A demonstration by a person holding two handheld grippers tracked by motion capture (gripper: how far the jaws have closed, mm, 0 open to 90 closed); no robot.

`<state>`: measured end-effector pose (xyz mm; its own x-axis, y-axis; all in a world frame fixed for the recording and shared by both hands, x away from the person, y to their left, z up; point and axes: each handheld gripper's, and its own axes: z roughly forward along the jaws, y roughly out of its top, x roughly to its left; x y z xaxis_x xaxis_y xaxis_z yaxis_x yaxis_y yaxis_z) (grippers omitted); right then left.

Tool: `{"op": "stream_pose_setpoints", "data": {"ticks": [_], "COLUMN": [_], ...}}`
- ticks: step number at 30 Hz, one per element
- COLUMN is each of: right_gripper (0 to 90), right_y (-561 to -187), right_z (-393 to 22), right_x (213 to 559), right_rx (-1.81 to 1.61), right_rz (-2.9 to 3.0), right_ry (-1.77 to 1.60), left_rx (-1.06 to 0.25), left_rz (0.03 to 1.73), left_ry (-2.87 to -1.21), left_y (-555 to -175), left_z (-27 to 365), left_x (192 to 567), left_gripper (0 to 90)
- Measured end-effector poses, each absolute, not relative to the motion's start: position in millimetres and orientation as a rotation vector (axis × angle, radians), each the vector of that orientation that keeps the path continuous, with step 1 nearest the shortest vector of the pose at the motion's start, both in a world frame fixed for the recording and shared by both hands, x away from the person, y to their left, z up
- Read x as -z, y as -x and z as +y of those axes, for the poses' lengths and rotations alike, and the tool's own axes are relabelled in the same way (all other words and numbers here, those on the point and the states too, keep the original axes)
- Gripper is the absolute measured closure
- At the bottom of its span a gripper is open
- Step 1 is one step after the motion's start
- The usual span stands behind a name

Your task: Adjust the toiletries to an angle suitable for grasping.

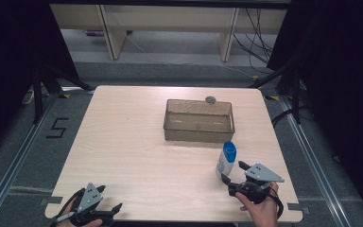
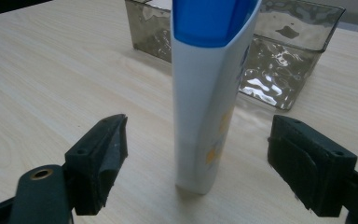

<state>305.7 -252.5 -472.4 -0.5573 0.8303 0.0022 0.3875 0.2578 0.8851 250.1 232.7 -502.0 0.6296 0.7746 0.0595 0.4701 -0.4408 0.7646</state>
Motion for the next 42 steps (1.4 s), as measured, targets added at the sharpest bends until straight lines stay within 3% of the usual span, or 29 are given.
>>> {"op": "stream_pose_setpoints", "data": {"ticks": [25, 42], "right_gripper": [31.9, 45.1], "right_y": [-332, -341], "right_z": [-242, -237], "right_x": [475, 478], "right_rx": [-1.245, -1.234], "right_rz": [2.075, 2.087], "right_ry": [-1.082, -1.103], "left_rx": [-0.538, -0.540], "left_rz": [0.944, 0.964], "left_ry": [-2.168, -2.129], "left_y": [-250, -251], "left_z": [236, 234], "left_x": [500, 501], "left_gripper": [16.0, 16.0]}}
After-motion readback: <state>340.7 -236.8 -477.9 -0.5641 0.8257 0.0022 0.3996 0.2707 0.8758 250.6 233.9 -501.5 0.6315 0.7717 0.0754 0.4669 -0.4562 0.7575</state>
